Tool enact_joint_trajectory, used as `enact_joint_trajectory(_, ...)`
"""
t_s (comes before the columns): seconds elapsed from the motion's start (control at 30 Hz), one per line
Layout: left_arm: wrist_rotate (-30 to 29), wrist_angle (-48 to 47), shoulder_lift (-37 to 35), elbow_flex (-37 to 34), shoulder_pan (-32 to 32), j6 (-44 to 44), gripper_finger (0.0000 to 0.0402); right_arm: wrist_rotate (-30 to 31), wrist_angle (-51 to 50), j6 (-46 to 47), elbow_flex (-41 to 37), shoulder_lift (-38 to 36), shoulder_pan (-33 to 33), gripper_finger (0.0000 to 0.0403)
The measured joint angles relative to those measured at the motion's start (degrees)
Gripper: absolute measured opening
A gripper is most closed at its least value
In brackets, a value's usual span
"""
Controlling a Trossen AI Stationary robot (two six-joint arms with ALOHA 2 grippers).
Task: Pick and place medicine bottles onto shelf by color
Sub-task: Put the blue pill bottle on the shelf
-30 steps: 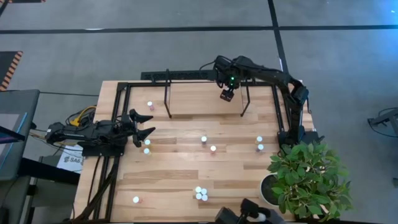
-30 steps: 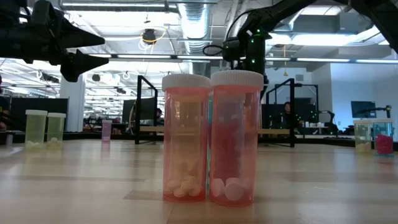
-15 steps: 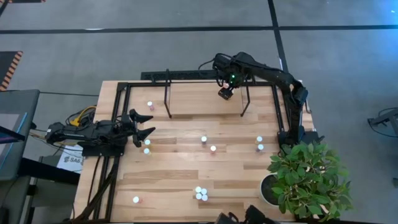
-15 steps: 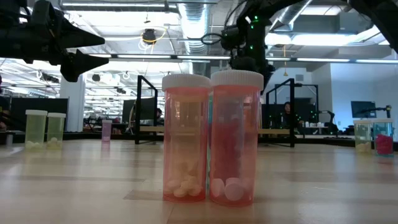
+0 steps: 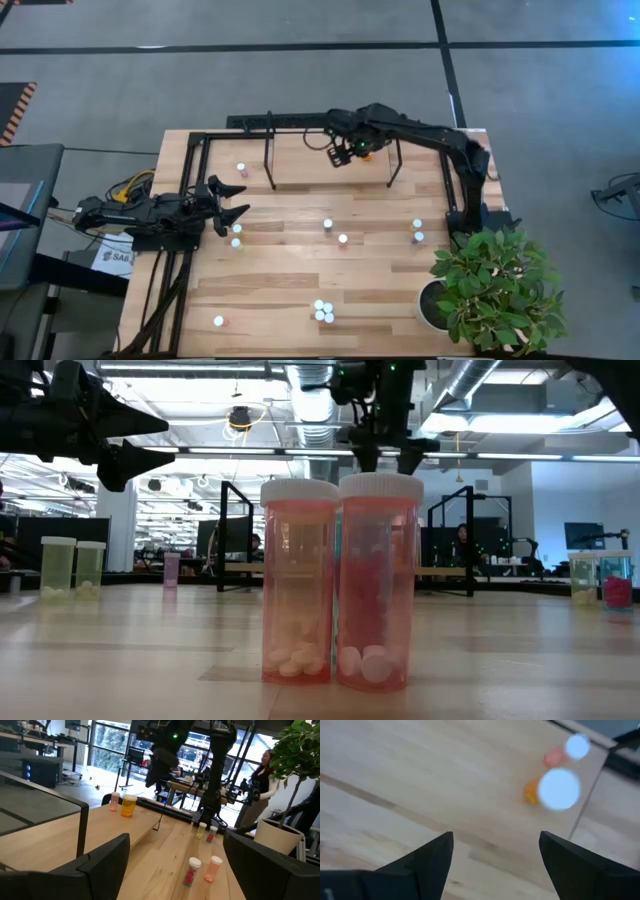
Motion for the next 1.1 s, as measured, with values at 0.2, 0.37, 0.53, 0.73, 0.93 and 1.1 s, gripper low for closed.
enact_joint_trajectory(0.2,0.0,-0.01,0.01,0.0,-0.01,0.0,0.0311,0.0,1.0,10.83,0.0,0.0,4.55,0.031)
enact_joint_trajectory(0.37,0.0,0.01,0.01,0.0,-0.02,-0.02,0.0311,-1.28,2.01,21.85,-0.04,0.0,8.09,0.031)
enact_joint_trajectory(0.53,-0.02,0.0,-0.01,0.01,-0.01,0.0,0.0311,-4.37,3.51,29.51,-0.72,-0.02,11.48,0.0306)
enact_joint_trajectory(0.73,-0.01,0.0,0.0,0.0,0.0,0.0,0.0311,-6.22,10.03,35.95,-6.09,0.04,14.98,0.0305)
enact_joint_trajectory(0.93,-0.02,0.01,-0.01,0.0,0.0,0.0,0.0311,-9.17,17.07,36.85,-11.33,0.02,16.71,0.0305)
enact_joint_trajectory(1.1,-0.02,0.01,0.01,0.02,-0.02,0.0,0.0311,-9.33,18.96,36.83,-13.01,1.04,18.32,0.0305)
